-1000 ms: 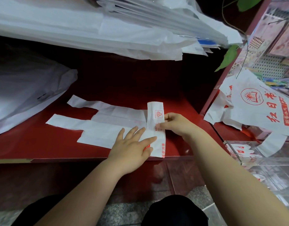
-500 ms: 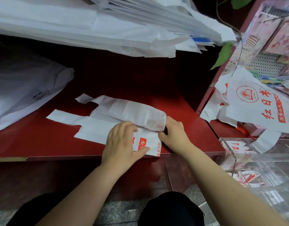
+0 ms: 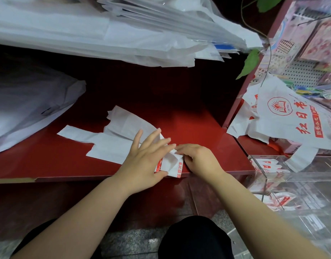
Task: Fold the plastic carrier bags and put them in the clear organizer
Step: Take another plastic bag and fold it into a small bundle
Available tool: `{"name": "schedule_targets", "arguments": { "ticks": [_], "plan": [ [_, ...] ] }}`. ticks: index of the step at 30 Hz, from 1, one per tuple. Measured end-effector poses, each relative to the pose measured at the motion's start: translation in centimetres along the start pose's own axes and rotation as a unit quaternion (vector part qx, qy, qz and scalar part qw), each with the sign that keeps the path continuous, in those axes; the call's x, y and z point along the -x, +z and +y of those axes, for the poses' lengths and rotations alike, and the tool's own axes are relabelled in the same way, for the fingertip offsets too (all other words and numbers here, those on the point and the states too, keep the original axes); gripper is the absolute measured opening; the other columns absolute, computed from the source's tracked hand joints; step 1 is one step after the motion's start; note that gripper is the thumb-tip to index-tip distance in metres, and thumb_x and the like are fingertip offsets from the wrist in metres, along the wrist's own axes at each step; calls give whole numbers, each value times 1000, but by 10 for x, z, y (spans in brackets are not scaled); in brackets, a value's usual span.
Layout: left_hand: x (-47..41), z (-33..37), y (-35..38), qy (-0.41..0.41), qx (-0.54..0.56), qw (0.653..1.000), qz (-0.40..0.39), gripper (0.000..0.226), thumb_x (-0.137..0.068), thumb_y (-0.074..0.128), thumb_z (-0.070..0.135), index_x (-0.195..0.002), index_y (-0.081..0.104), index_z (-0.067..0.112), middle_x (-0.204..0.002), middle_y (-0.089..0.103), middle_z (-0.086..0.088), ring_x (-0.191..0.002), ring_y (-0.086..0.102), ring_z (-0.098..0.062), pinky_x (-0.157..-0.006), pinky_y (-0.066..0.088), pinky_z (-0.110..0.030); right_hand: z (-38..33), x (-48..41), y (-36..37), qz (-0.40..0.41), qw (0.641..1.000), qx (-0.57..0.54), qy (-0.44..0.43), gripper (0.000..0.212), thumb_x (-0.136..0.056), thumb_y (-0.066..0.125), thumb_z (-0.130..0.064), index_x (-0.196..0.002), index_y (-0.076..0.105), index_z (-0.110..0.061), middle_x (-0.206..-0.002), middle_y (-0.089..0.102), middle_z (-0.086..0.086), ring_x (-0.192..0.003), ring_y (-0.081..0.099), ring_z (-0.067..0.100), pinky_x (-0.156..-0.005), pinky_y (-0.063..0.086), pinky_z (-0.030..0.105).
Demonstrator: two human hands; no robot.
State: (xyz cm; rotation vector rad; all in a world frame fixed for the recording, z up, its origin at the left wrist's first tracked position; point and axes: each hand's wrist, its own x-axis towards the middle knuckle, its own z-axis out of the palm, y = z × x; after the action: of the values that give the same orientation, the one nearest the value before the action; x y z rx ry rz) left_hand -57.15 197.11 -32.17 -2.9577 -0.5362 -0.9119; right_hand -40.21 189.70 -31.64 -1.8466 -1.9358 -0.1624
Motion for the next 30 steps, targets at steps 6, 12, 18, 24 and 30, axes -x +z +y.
{"name": "schedule_targets", "arguments": {
  "ticks": [6, 12, 18, 24, 30],
  "plan": [
    [2, 9, -1, 50, -36, 997, 55, 23, -59, 80, 27, -80, 72, 20, -78, 65, 6, -105, 44, -17, -108, 2, -43, 0, 8, 2, 7, 999, -40, 20, 34, -58, 48, 13, -77, 73, 0, -86, 72, 15, -81, 69, 33, -81, 47, 21],
    [17, 16, 14, 31, 33, 997, 56, 20, -73, 55, 19, -73, 75, 18, -69, 63, 6, -76, 46, -8, -82, 39, -26, -7, 12, -11, 8, 960, -223, 166, 26, -84, 51, 7, -103, 68, -1, -120, 61, 8, -112, 49, 6, -96, 28, 2],
    [22, 21, 16, -64, 103, 990, 65, 31, -76, 47, 28, -72, 75, 16, -74, 67, 7, -80, 49, -6, -62, 43, -18, -20, 24, -3, -6, 980, -167, 110, 13, -77, 67, 1, -90, 71, 1, -113, 65, 7, -106, 54, 8, -98, 16, 0],
    [21, 23, 10, -95, 77, 987, 100, 36, -78, 48, 36, -64, 72, 14, -70, 67, 5, -81, 49, -11, -70, 37, -24, -28, 12, 7, 8, 987, -114, 114, 19, -75, 52, 2, -83, 70, 1, -101, 69, 16, -96, 64, 30, -84, 40, 21],
    [-21, 29, 4, -207, 57, 976, -18, 43, -98, 33, 16, -141, 36, 15, -149, 31, 1, -138, 25, -12, -107, 10, -19, -42, 7, 14, 27, 982, -119, 148, 31, -67, 40, -6, -80, 67, 0, -81, 70, 13, -77, 62, 31, -68, 44, 32]
  ]
}}
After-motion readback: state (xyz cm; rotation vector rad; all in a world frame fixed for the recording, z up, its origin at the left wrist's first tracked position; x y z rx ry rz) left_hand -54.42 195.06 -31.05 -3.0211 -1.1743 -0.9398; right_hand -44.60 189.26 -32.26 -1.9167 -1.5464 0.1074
